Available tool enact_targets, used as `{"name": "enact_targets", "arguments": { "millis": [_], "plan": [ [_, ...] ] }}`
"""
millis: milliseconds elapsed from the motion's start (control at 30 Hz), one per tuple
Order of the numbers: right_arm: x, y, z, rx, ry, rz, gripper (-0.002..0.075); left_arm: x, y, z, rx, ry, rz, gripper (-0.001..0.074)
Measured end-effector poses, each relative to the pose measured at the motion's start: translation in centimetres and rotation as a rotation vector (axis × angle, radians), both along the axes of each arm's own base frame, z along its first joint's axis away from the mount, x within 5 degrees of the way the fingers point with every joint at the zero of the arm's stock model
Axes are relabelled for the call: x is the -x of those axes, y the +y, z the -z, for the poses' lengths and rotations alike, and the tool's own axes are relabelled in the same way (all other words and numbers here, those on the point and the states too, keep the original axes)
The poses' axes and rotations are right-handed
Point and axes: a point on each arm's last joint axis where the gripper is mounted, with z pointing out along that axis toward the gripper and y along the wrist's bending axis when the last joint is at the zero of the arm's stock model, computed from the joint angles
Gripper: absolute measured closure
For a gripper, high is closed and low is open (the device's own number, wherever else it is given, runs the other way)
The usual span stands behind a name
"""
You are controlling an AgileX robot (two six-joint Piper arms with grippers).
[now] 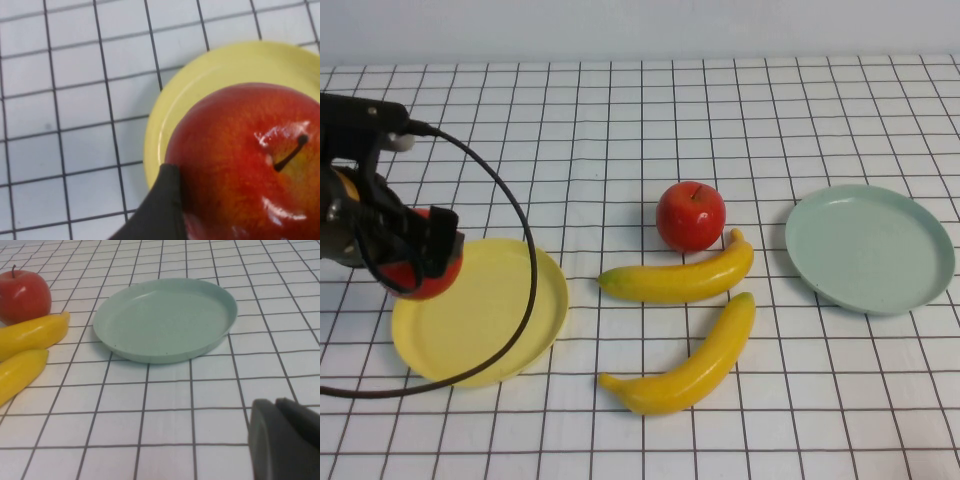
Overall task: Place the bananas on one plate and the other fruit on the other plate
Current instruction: Put one type of fruit in the left plate
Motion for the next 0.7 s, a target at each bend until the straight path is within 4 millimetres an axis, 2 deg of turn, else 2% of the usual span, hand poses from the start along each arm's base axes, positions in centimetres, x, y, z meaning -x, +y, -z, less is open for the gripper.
{"name": "enact_targets", "arguments": {
  "millis": [167, 433, 567, 700],
  "plan": [
    [0.0, 0.0, 0.0, 0.000, 0.000, 0.000, 0.0742, -0.6, -0.4, 2.5, 0.015, 0.044, -0.002, 0.0066],
    [0.0, 0.0, 0.0, 0.000, 0.000, 0.000, 0.0742, -0.7, -0.6, 5.1, 0.063, -0.073, 0.020, 0.0066],
    [0.0, 0.0, 0.0, 0.000, 0.000, 0.000, 0.0742, 0.3, -1.0, 7.3, 0.087, -0.155, 0.064, 0.0066],
    [0.0, 0.0, 0.0, 0.000, 0.000, 0.000, 0.0742, 2.8, -1.0, 9.8, 0.123, -0.233, 0.104, 0.0066]
  ]
}}
